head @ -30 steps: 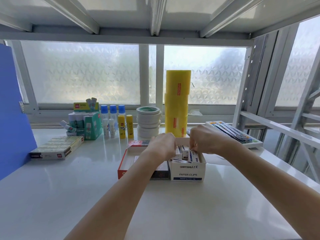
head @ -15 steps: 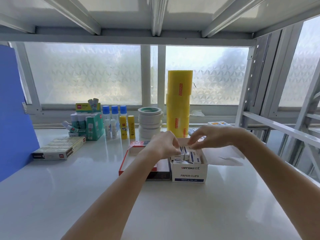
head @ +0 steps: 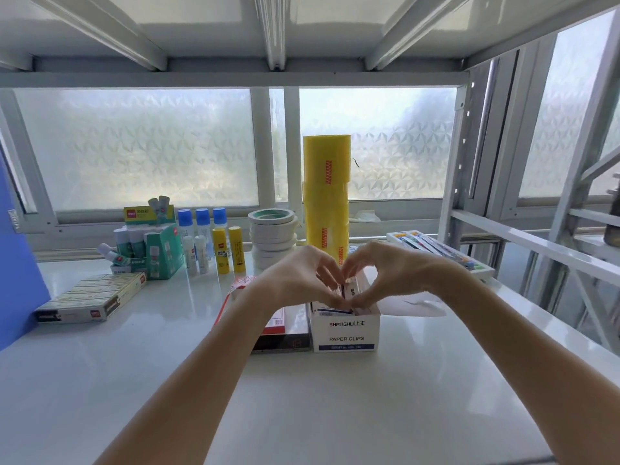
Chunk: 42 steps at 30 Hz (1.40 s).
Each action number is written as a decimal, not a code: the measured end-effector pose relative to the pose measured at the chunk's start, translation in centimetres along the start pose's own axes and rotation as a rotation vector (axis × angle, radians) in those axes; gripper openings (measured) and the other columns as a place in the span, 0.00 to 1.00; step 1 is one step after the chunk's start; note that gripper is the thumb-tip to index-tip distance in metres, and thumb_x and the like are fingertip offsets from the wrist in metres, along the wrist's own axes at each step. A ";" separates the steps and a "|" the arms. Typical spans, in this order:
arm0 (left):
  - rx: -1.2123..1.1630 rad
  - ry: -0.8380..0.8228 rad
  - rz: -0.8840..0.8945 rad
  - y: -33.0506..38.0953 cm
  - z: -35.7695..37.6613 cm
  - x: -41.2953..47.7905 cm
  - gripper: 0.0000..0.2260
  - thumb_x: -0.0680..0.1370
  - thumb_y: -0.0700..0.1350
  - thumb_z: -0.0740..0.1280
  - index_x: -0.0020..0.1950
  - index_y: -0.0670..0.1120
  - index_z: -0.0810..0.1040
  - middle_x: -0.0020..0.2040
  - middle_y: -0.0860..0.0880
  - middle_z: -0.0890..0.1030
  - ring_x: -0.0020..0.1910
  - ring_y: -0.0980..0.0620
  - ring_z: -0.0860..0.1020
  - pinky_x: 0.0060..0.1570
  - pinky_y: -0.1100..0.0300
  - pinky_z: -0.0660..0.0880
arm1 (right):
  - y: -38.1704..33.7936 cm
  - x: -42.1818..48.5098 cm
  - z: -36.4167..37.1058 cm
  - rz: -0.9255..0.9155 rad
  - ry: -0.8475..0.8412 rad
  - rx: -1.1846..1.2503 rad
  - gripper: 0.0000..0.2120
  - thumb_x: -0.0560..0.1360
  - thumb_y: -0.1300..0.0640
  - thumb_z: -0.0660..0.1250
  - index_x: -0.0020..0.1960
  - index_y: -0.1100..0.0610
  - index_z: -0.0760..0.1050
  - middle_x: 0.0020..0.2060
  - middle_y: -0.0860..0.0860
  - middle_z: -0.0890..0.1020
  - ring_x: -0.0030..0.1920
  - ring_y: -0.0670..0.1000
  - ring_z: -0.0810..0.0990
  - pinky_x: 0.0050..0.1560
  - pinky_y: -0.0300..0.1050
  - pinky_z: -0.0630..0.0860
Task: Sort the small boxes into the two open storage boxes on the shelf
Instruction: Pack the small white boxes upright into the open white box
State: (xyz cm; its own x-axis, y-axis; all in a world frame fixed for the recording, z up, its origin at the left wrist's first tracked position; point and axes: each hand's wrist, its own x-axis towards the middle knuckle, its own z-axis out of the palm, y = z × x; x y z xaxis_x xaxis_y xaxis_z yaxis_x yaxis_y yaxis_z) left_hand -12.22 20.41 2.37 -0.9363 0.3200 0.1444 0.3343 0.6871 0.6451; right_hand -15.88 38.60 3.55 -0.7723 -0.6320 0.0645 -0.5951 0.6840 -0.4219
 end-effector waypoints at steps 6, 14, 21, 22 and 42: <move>0.034 0.134 -0.019 -0.7 0.6 0.0 0.28 0.61 0.45 0.82 0.57 0.42 0.77 0.50 0.46 0.82 0.50 0.48 0.82 0.52 0.53 0.81 | -0.2 0.8 0.9 -0.086 0.173 0.167 0.29 0.61 0.49 0.78 0.60 0.53 0.73 0.53 0.50 0.82 0.53 0.49 0.81 0.58 0.52 0.79; 0.147 0.218 -0.073 -1.5 1.1 0.2 0.24 0.66 0.50 0.77 0.59 0.44 0.77 0.50 0.48 0.81 0.51 0.48 0.79 0.55 0.50 0.78 | 0.2 1.7 2.2 -0.151 0.173 0.146 0.30 0.69 0.54 0.75 0.67 0.58 0.68 0.64 0.55 0.77 0.67 0.50 0.74 0.69 0.51 0.71; 0.351 0.256 -0.168 -1.8 1.1 0.4 0.21 0.66 0.51 0.76 0.52 0.39 0.82 0.57 0.44 0.73 0.57 0.46 0.69 0.52 0.56 0.66 | -0.8 -0.1 0.8 -0.105 -0.028 0.224 0.12 0.66 0.59 0.78 0.47 0.62 0.84 0.40 0.54 0.86 0.39 0.46 0.83 0.48 0.44 0.81; 0.372 0.257 -0.175 -2.0 1.0 0.4 0.22 0.65 0.53 0.76 0.52 0.39 0.82 0.59 0.44 0.72 0.58 0.46 0.68 0.53 0.55 0.65 | -0.9 0.0 1.2 -0.085 -0.060 0.201 0.12 0.67 0.60 0.78 0.48 0.62 0.84 0.42 0.56 0.87 0.41 0.48 0.84 0.51 0.47 0.82; 0.377 0.236 -0.113 -2.2 1.1 0.7 0.26 0.68 0.56 0.75 0.63 0.47 0.80 0.54 0.47 0.70 0.64 0.44 0.66 0.64 0.48 0.66 | 1.7 2.1 1.3 0.048 0.315 0.300 0.13 0.77 0.56 0.67 0.61 0.54 0.79 0.47 0.58 0.86 0.34 0.50 0.83 0.44 0.47 0.83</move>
State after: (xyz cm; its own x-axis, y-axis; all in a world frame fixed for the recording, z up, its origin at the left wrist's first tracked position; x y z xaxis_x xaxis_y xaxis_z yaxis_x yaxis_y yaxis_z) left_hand -13.51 19.85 0.20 -0.9534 0.1025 0.2837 0.2036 0.9126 0.3546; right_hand -18.21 37.94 1.81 -0.8555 -0.4283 0.2911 -0.5015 0.5448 -0.6721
